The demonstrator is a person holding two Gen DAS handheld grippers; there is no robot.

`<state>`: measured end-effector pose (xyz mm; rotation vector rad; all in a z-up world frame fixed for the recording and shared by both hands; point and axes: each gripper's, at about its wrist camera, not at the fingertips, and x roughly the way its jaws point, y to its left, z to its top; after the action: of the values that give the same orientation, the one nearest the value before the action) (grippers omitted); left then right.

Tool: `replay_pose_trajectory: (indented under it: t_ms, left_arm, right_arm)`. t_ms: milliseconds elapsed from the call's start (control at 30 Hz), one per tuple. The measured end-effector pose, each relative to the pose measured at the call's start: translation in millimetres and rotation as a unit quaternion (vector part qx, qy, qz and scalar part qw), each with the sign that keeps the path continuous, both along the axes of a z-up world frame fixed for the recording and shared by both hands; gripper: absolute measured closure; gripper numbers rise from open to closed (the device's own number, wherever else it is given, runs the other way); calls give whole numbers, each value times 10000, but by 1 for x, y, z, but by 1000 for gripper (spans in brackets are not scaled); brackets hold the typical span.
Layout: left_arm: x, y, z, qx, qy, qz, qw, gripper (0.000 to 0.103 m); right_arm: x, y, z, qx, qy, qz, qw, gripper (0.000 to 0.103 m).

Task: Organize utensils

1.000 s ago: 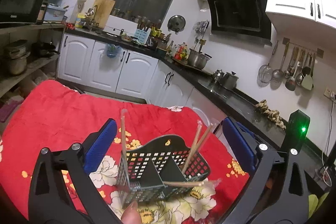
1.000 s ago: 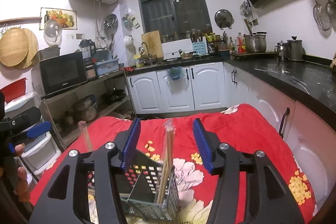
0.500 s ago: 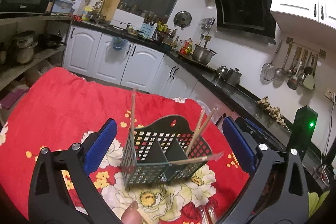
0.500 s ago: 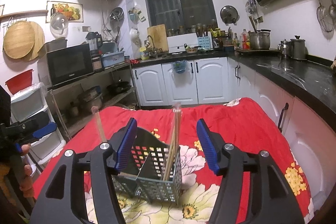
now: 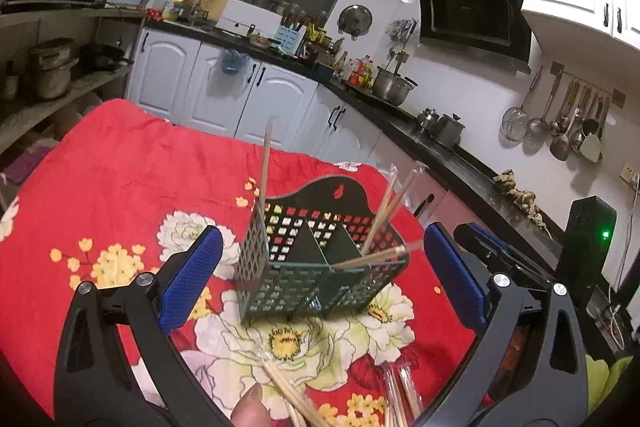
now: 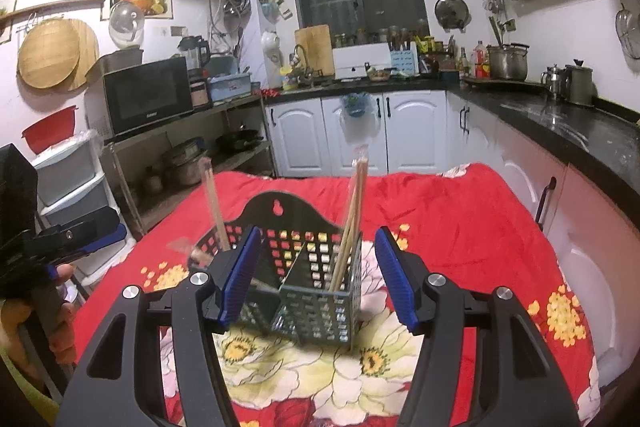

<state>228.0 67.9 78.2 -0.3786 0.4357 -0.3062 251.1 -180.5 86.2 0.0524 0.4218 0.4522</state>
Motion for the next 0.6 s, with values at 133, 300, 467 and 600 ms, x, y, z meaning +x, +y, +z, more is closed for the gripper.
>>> replay_pose_trajectory:
  t_ms: [133, 300, 467, 600]
  left_arm:
    - [-3, -1, -8, 23, 116, -31, 9999, 10]
    - [-5, -3, -20, 50, 289, -38, 9996, 10]
    - [-6, -5, -33, 96, 490, -76, 9987, 10]
    - [-6, -6, -42, 157, 624, -60, 9979, 10]
  right_arm:
    - [-7, 3, -7, -54, 136, 99, 9998, 46]
    - [-14, 6, -18, -200, 340, 222, 9990, 46]
    - [-18, 8, -31, -353, 570, 299, 9973, 46]
    - [-23, 6, -43, -483, 739, 343, 9955, 46]
